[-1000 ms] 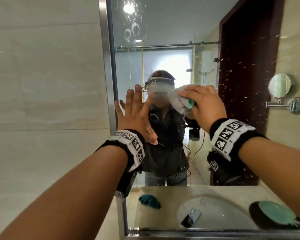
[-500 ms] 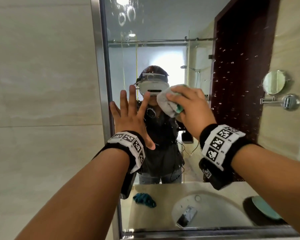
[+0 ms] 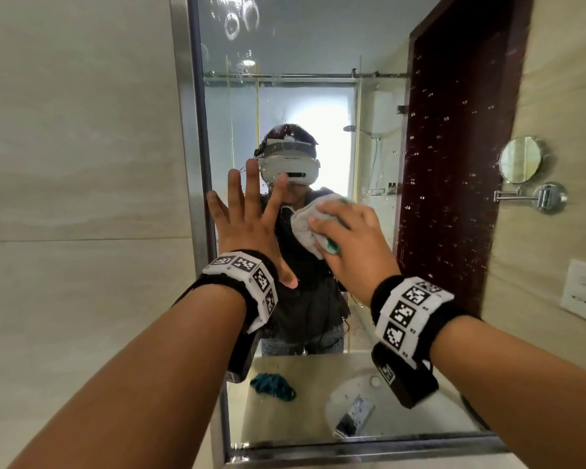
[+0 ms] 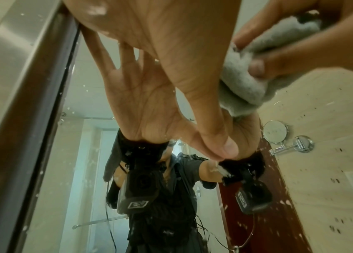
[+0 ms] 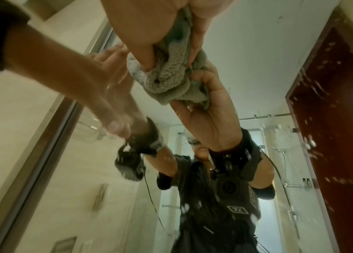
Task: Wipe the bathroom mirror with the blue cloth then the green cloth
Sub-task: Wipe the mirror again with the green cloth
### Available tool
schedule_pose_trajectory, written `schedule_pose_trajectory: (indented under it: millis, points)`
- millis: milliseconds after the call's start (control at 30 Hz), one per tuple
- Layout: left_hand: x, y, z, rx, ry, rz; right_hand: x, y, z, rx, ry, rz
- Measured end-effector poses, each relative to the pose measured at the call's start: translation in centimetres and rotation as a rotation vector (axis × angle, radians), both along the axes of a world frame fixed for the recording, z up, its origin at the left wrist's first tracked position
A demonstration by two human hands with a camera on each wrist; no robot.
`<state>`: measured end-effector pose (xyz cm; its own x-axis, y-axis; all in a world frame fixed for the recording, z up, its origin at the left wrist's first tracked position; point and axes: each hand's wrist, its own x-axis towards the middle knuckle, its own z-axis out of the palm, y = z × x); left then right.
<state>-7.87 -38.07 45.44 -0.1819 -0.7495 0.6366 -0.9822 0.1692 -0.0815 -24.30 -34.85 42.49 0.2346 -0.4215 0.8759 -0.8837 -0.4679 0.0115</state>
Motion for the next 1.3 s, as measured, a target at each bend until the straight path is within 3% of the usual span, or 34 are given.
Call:
schedule_pose_trajectory:
  millis: [133, 267, 367, 500, 667, 733, 867, 933, 1100, 1200, 1300]
  points:
    - [0.1, 0.1, 0.0, 0.003, 0.000, -0.007, -1.0, 0.1, 0.1, 0.058, 0.082, -0.009]
    - [0.1, -0.1, 0.0, -0.004, -0.003, -0.010, -2.2, -0.1, 2.8, -0.045, -0.159, 0.008]
    - [0.0, 0.1, -0.1, -0.018, -0.004, -0.004, -1.6, 0.2, 0.9, 0.004, 0.000, -0.097]
    - [0.0, 0.0, -0.2, -0.014, -0.005, 0.006, -2.0, 0.4, -1.4, 0.016, 0.238, -0.074]
    - [-0.1, 0.0, -0.1, 0.002, -0.012, 0.002, -3.0, 0.2, 2.6, -0.075, 0.154, -0.135]
    - [0.0, -0.1, -0.1, -0.006, -0.010, 0.007, -2.7, -0.1, 2.4, -0.099, 0.147, -0.158]
    - [-0.1, 0.0, -0.2, -0.023, -0.001, 0.007, -2.1, 0.1, -1.4, -0.054, 0.353, -0.210]
    - [-0.1, 0.0, -0.2, -0.026, -0.002, 0.008, -2.6, 0.3, -0.9, -0.094, 0.442, -0.211]
    - [0.0, -0.1, -0.2, -0.016, -0.005, -0.002, -2.9, 0.0, 4.3, -0.242, 0.214, -0.277]
    - [0.0, -0.1, -0.2, -0.016, -0.005, 0.000, -2.0, -0.6, 2.6, -0.245, 0.204, -0.340]
    - [-0.1, -0.2, -0.2, -0.027, -0.004, 0.007, -1.7, -0.9, -1.2, -0.180, 0.325, -0.268]
